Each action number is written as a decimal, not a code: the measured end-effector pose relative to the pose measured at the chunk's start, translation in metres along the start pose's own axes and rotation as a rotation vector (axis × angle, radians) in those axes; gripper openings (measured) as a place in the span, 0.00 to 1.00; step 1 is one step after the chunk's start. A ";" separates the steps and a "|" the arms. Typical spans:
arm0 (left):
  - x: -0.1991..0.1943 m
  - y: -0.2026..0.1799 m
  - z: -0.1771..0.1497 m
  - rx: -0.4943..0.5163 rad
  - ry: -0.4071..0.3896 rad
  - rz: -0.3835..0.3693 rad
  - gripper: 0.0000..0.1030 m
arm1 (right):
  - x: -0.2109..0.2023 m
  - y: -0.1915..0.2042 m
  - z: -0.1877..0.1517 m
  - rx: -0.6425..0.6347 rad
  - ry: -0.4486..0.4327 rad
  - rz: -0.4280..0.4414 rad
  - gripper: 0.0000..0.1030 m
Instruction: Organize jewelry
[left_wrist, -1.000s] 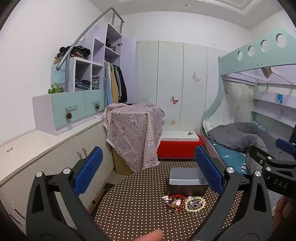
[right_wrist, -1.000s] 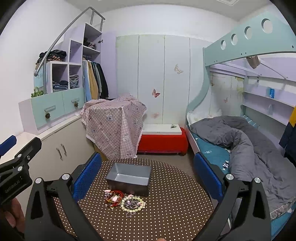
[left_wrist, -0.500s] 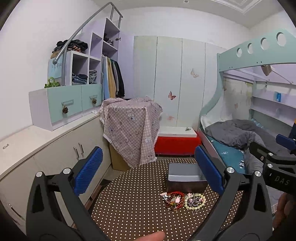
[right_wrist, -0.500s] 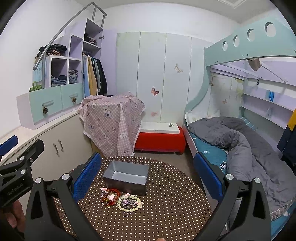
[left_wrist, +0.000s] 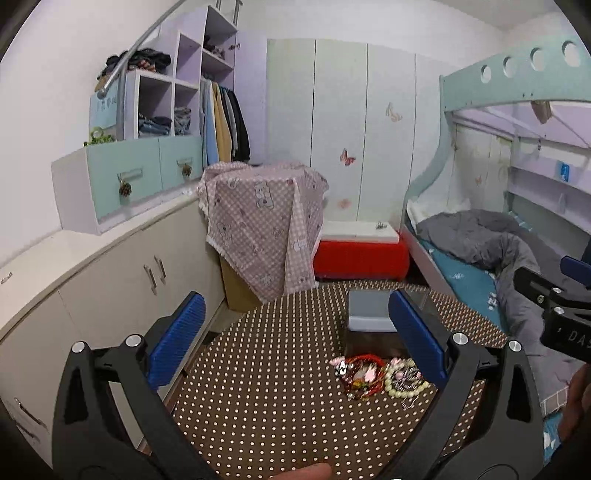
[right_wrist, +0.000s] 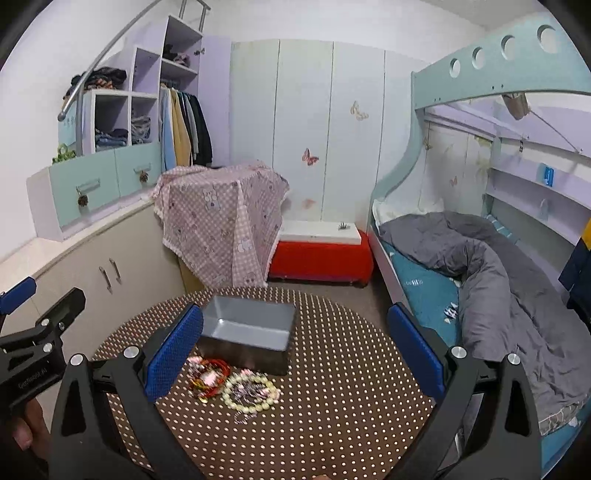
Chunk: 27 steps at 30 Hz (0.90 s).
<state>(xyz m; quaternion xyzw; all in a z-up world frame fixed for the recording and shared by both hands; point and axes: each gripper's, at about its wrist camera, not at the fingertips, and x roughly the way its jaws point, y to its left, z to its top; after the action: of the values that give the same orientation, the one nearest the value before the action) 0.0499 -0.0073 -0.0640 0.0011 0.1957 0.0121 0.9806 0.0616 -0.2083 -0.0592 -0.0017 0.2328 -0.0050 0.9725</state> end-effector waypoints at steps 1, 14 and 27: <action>0.007 -0.001 -0.005 0.004 0.022 0.001 0.95 | 0.006 -0.003 -0.006 0.002 0.023 0.000 0.93; 0.110 -0.015 -0.073 0.045 0.330 -0.025 0.94 | 0.061 -0.015 -0.062 0.012 0.247 0.027 0.93; 0.175 -0.024 -0.091 0.091 0.466 -0.050 0.86 | 0.085 -0.013 -0.072 0.002 0.298 0.056 0.93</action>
<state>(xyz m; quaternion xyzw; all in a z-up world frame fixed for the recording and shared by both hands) 0.1775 -0.0275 -0.2157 0.0374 0.4172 -0.0212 0.9078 0.1044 -0.2227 -0.1620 0.0066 0.3746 0.0218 0.9269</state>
